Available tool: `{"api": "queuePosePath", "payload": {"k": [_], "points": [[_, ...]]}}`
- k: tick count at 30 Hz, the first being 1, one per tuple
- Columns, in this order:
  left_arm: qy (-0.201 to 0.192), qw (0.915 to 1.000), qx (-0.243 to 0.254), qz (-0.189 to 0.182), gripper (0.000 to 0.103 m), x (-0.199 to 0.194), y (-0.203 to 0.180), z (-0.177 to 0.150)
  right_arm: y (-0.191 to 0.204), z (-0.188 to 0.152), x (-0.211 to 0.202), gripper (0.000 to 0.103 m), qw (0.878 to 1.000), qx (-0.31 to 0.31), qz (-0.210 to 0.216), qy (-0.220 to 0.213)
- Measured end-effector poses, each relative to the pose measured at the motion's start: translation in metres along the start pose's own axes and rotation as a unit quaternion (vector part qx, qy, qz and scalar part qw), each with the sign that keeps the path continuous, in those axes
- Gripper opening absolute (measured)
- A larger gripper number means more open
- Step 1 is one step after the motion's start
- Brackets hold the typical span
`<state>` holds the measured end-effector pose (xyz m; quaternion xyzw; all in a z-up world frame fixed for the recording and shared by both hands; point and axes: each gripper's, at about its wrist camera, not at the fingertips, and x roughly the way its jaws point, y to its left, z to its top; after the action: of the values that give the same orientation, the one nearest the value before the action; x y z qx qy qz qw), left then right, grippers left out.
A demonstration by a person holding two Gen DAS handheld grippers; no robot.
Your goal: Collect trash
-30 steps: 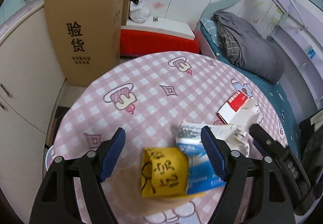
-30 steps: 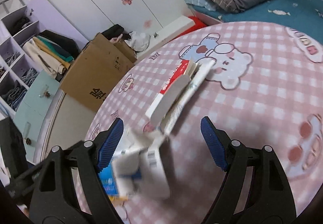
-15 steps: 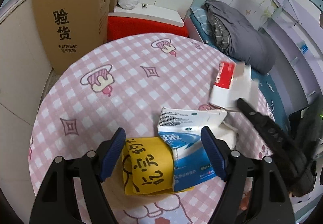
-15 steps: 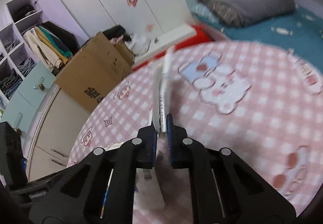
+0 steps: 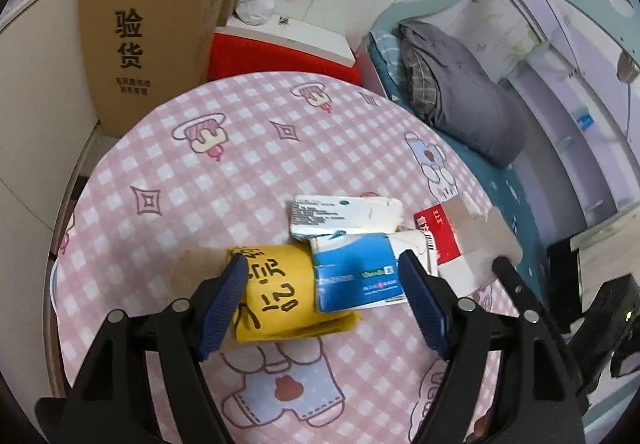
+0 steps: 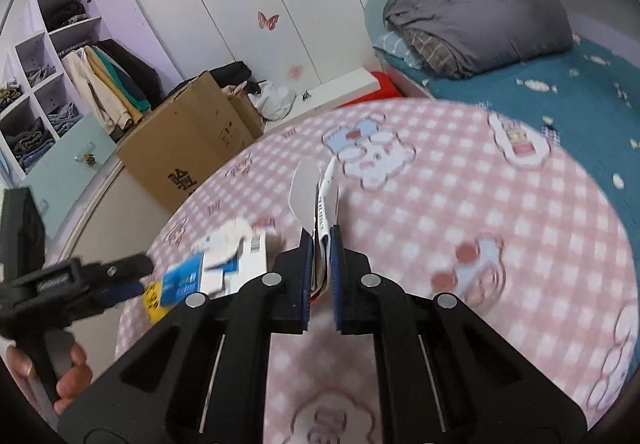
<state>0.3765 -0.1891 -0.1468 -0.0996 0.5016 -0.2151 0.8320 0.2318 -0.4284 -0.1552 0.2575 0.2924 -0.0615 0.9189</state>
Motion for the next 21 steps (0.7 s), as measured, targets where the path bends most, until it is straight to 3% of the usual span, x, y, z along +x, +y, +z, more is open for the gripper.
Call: {"api": "queuePosePath", "payload": {"k": [3,11,21], "points": [[-0.003,1.0000,-0.006,0.006,0.075,0.002,-0.003,-0.003,0.000,-0.010,-0.004,0.008,1.000,0.004,0.009,0.004],[0.016,0.9991,0.005,-0.038,0.075,0.012,-0.020,-0.007,0.015,-0.022,0.006,0.009,1.000,-0.010,0.015,0.020],[0.005,0.9989,0.019,-0.044,0.070,0.021,-0.029,-0.008,0.026,-0.026,0.021,0.012,0.999,-0.022,0.010,0.029]]}}
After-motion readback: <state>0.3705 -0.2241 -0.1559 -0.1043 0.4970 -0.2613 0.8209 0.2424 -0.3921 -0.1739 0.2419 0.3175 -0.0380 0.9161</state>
